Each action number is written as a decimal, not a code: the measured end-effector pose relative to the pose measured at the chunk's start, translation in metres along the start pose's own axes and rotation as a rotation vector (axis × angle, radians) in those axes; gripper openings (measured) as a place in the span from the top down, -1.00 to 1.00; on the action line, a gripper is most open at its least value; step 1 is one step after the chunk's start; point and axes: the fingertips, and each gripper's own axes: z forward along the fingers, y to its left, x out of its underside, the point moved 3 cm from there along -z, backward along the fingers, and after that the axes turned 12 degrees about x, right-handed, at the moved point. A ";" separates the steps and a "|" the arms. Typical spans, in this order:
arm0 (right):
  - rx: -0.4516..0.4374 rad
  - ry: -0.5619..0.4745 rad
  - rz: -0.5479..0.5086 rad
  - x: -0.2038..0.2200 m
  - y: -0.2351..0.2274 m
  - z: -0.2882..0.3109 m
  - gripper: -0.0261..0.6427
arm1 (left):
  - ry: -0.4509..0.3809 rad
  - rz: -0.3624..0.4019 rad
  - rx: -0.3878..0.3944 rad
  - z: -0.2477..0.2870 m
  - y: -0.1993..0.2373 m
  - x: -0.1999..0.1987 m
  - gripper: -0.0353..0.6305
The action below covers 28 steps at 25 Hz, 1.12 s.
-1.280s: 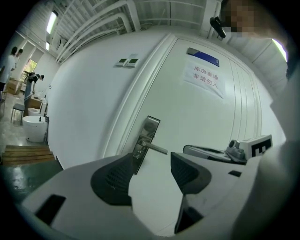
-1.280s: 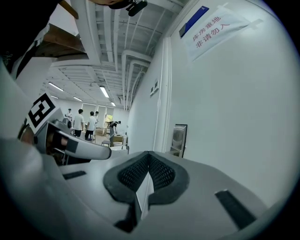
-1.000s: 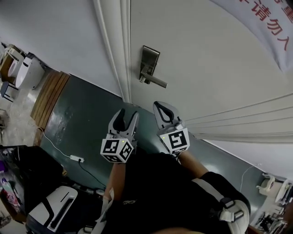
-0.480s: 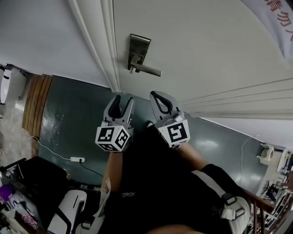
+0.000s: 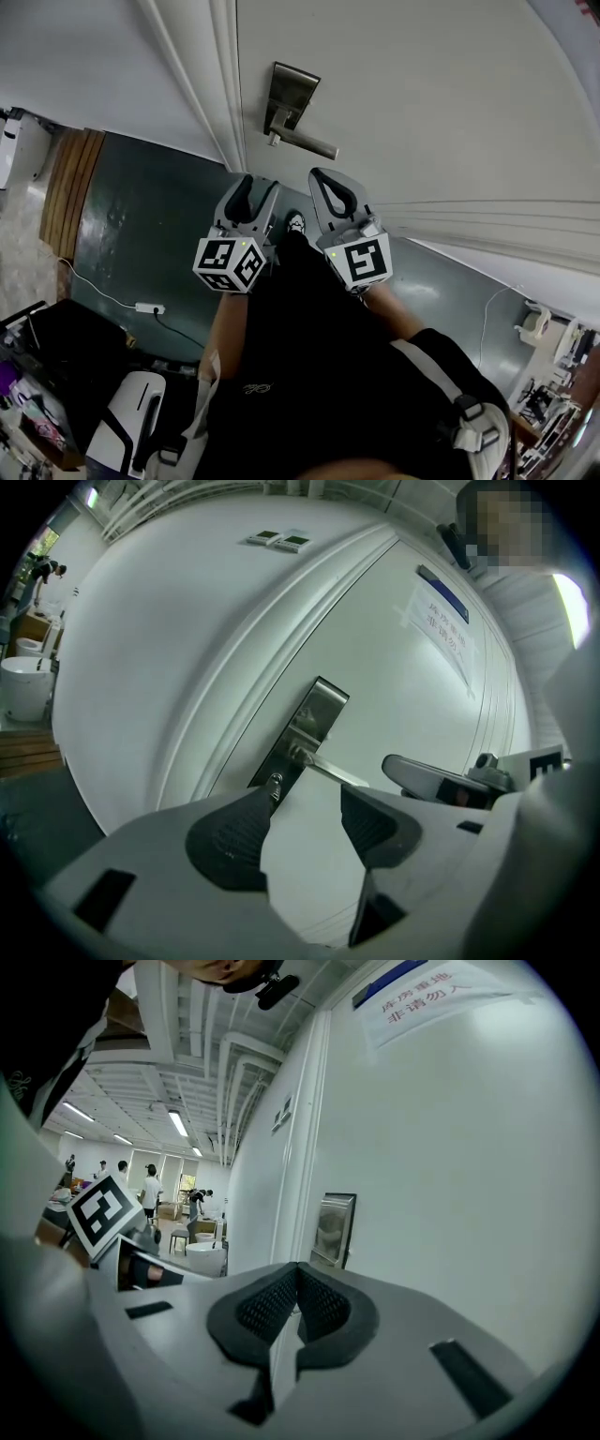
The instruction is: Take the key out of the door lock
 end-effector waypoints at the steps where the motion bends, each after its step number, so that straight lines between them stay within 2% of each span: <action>1: -0.004 0.000 0.000 0.001 -0.002 0.003 0.89 | 0.001 -0.007 -0.002 0.004 0.003 0.001 0.17; 9: -0.017 0.016 0.009 0.006 -0.015 0.018 0.89 | 0.001 -0.058 -0.011 0.027 0.018 0.006 0.17; 22: -0.037 0.012 0.001 0.007 -0.027 0.036 0.89 | -0.077 -0.319 -0.013 0.052 0.051 0.018 0.17; 28: -0.048 0.012 -0.023 0.008 -0.029 0.042 0.89 | -0.091 -0.391 0.000 0.062 0.063 0.023 0.17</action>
